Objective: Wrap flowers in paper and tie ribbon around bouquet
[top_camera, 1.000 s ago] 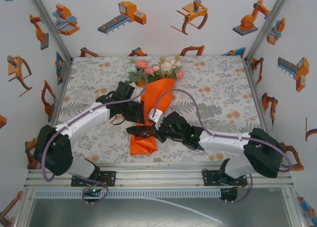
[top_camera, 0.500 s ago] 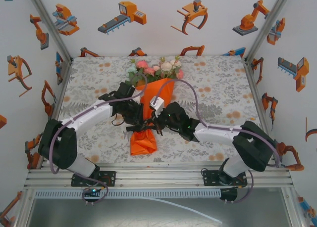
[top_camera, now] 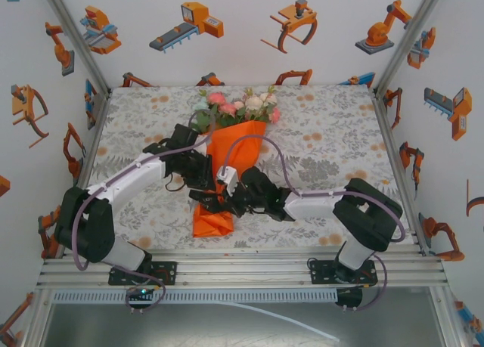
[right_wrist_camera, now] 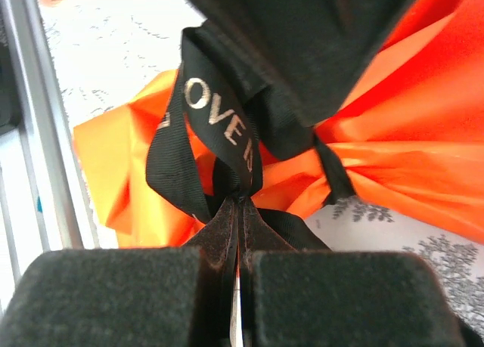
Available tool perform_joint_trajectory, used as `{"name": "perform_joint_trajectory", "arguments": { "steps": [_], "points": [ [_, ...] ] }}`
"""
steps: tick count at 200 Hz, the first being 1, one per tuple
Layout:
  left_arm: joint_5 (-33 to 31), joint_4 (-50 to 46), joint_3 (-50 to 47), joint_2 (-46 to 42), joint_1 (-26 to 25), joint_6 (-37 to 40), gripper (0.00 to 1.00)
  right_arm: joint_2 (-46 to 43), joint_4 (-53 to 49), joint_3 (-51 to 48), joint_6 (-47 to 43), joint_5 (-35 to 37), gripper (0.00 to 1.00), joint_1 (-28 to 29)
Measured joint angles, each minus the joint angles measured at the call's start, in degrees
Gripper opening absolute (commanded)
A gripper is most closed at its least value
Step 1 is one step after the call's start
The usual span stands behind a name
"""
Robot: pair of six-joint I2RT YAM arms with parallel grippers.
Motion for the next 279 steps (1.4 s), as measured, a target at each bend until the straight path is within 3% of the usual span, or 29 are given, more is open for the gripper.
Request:
{"name": "perform_joint_trajectory", "arguments": {
  "steps": [67, 80, 116, 173, 234, 279],
  "points": [
    [4.3, -2.4, -2.1, -0.1, -0.6, 0.9, 0.37, -2.1, -0.6, -2.4, -0.3, 0.5, 0.00, 2.2],
    [3.3, -4.1, -2.6, -0.1, -1.0, 1.1, 0.31, -2.1, -0.8, -2.4, -0.3, 0.6, 0.00, 2.4],
    [1.0, -6.5, -3.5, 0.2, -2.0, 1.6, 0.01, -1.5, -0.7, -2.4, -0.3, 0.6, 0.00, 2.9],
    [3.1, 1.5, -3.4, 0.2, -1.7, -1.1, 0.00, -1.6, -1.2, -2.4, -2.2, 3.8, 0.00, 3.8],
    [4.8, 18.8, -3.3, 6.0, 1.5, -5.9, 0.00, -2.3, -0.3, -2.8, -9.3, 17.1, 0.00, 5.4],
    [5.5, 23.3, 1.5, 8.6, 2.6, -7.8, 0.00, -1.1, 2.7, -3.3, -16.6, 30.6, 0.00, 5.7]
  ]
}}
